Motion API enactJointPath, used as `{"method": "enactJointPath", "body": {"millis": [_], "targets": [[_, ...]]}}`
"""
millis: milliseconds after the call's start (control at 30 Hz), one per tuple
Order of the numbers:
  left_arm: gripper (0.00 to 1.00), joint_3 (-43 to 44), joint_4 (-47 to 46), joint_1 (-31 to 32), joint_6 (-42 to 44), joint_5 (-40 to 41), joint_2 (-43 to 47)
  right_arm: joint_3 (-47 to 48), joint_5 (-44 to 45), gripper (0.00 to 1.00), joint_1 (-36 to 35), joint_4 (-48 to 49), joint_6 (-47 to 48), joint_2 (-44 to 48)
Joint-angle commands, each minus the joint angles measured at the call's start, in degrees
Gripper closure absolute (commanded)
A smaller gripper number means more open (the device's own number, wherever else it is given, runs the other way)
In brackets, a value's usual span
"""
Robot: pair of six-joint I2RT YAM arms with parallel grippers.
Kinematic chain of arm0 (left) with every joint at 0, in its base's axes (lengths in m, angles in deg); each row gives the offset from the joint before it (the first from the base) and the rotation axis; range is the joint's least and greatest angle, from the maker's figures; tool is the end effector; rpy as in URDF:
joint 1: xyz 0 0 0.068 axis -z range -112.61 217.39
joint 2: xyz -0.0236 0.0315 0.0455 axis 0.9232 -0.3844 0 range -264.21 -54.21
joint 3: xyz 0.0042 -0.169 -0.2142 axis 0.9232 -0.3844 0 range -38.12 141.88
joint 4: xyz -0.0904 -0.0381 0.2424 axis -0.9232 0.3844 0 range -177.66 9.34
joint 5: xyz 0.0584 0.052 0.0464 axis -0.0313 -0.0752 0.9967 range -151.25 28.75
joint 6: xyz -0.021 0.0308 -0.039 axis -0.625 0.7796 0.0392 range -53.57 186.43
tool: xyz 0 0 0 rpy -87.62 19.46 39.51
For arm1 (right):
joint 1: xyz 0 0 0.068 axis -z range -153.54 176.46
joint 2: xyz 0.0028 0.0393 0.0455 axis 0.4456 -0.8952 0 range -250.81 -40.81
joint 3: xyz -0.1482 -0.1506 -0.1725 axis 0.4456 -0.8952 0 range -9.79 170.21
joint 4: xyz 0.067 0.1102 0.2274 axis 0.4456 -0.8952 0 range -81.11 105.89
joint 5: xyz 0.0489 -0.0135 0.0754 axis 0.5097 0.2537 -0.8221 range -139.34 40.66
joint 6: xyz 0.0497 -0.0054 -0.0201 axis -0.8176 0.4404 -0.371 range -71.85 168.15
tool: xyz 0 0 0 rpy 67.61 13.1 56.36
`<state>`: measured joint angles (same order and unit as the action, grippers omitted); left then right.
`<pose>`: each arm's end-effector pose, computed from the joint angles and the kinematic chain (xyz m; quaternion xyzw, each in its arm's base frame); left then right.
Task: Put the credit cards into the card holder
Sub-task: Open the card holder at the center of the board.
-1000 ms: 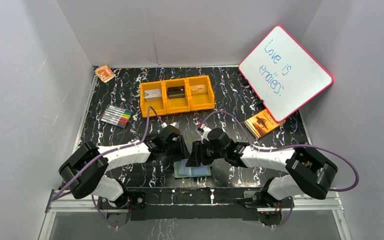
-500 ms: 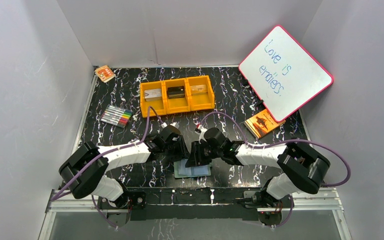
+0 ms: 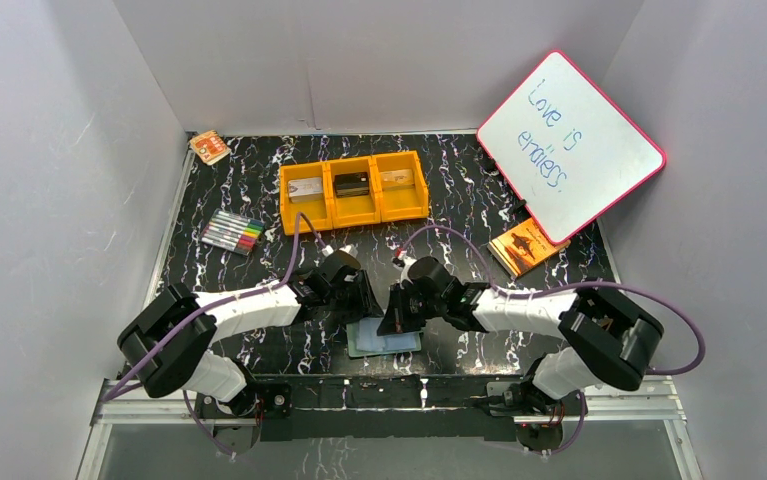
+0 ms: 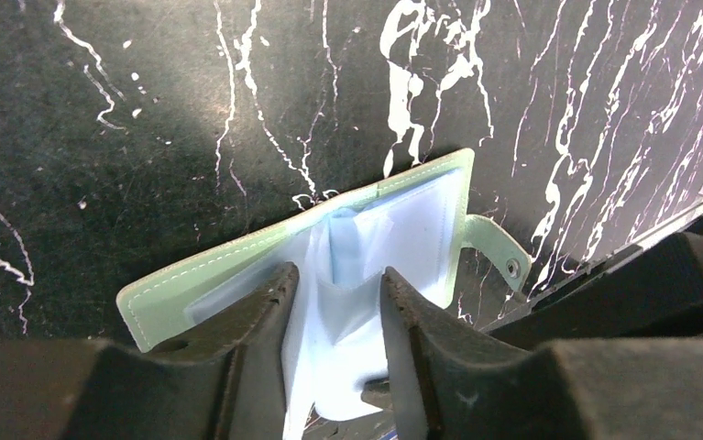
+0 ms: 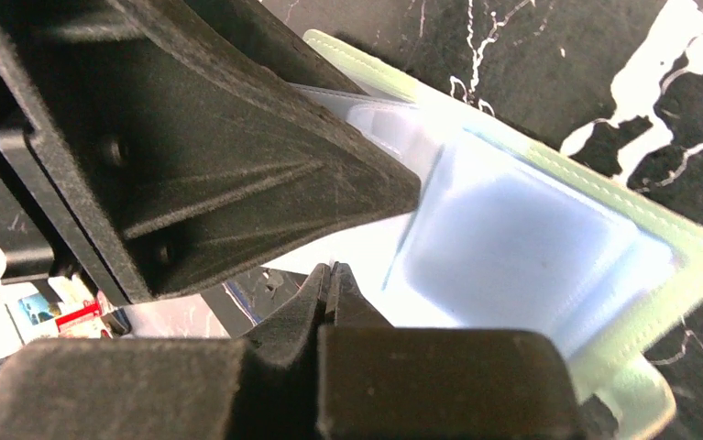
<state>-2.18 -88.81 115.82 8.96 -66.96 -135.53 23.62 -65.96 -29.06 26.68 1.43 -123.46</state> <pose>0.1787 -0.2069 0.1659 -0.0532 0.9188 -0.3376 0.1974 0.1480 0.2335 0.1617 -0.1310 0.8836 0.4166 0.1687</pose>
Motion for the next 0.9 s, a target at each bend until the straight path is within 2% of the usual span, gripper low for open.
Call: {"method": "enactJointPath", "body": {"millis": [0,100,233,567,867], "targets": [[0.57,1.50,3.95,-0.43,0.98,1.60,2.94,-0.49,3.89,1.00,-0.22,-3.37,-0.81,3.99],[0.38,2.66,7.45,-0.43,1.96,3.94,5.51,-1.01,6.47,1.00,-0.20,-5.73,-1.12,5.73],[0.31,3.87,11.86,-0.41,2.73,7.09,9.15,-1.17,8.08,1.00,-0.20,-7.67,-1.40,6.27],[0.29,1.83,15.31,-0.43,1.80,7.99,15.12,-1.41,13.33,1.00,-0.20,-12.94,-3.97,6.76],[0.38,0.78,8.08,-0.35,1.39,2.23,10.74,-1.47,19.53,1.00,-0.22,-19.18,-5.40,8.30]]}}
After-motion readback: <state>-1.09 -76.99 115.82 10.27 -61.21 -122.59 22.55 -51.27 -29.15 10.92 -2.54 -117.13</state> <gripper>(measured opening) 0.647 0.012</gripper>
